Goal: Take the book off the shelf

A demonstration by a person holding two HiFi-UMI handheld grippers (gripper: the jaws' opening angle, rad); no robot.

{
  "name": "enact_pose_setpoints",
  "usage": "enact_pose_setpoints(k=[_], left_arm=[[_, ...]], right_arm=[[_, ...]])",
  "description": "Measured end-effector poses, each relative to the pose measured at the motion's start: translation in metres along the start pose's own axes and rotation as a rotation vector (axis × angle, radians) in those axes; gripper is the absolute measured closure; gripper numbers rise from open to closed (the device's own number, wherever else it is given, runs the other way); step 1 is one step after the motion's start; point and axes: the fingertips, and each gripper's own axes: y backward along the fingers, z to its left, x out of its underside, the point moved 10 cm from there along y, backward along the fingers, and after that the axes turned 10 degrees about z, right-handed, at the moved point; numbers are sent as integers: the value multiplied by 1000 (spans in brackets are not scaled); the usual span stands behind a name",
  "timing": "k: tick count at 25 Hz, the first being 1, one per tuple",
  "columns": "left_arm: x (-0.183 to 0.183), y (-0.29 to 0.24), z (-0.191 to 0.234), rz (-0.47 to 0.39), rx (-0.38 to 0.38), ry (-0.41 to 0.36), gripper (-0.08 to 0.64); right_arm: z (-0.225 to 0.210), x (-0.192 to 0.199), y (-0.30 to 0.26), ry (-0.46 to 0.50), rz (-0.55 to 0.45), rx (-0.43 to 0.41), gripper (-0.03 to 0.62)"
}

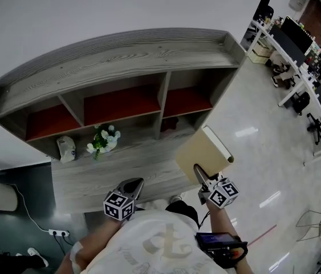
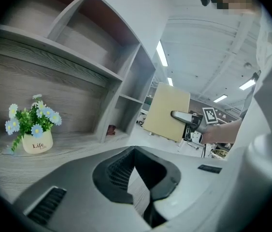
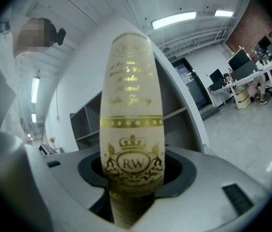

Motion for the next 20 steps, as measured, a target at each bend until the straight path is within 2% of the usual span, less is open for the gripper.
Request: enact_pose_setpoints(k=[20], left_arm=[[-6, -20, -18, 46, 68, -61, 558]], right_arm=[[12, 37, 27, -48, 26, 2, 370]])
